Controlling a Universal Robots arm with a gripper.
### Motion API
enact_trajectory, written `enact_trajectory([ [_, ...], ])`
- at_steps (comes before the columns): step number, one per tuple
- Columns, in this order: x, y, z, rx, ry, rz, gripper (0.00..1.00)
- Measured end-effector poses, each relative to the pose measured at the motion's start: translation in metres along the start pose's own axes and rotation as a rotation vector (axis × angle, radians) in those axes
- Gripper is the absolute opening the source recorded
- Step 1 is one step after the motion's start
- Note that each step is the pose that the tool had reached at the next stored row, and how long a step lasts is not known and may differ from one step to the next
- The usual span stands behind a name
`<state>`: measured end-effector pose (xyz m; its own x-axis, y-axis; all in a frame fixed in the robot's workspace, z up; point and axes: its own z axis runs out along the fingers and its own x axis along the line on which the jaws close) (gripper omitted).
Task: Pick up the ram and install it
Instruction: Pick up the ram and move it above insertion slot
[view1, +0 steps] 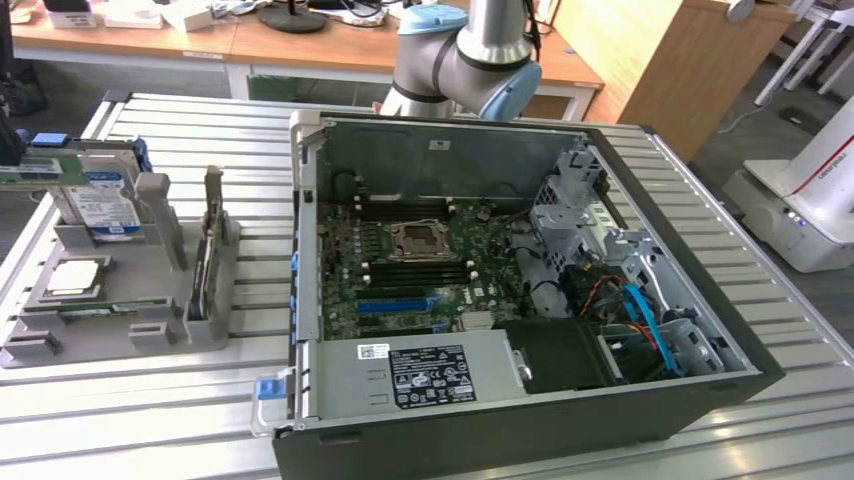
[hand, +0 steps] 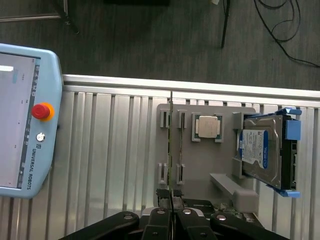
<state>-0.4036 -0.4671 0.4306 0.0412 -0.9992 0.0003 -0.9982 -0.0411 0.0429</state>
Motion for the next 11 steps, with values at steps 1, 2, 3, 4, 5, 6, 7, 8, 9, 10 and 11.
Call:
enact_trajectory([
  [1,0.0000,0.0001,-0.0013,0.0001,0.0000,0.000,0.12],
  [2,0.0000,0.0001,-0.0026,0.0001,0.0000,0.000,0.12],
  [3,0.0000,0.0002,-0.0040,0.0000,0.0000,0.000,0.12],
  [4,0.0000,0.0002,-0.0052,0.0000,0.0000,0.000,0.12],
  [5,0.0000,0.0003,-0.0062,0.0000,0.0000,0.000,0.12],
  [6,0.0000,0.0003,-0.0069,0.0000,0.0000,0.000,0.12],
  [7,0.0000,0.0003,-0.0069,0.0001,0.0000,0.000,0.12],
  [8,0.0000,0.0003,-0.0069,0.0001,-0.0001,0.000,0.12],
  [9,0.0000,0.0003,-0.0069,0.0001,-0.0001,0.000,0.12],
  [10,0.0000,0.0003,-0.0069,0.0001,-0.0001,0.000,0.12],
  [11,0.0000,0.0003,-0.0069,0.0001,0.0000,0.000,0.12],
])
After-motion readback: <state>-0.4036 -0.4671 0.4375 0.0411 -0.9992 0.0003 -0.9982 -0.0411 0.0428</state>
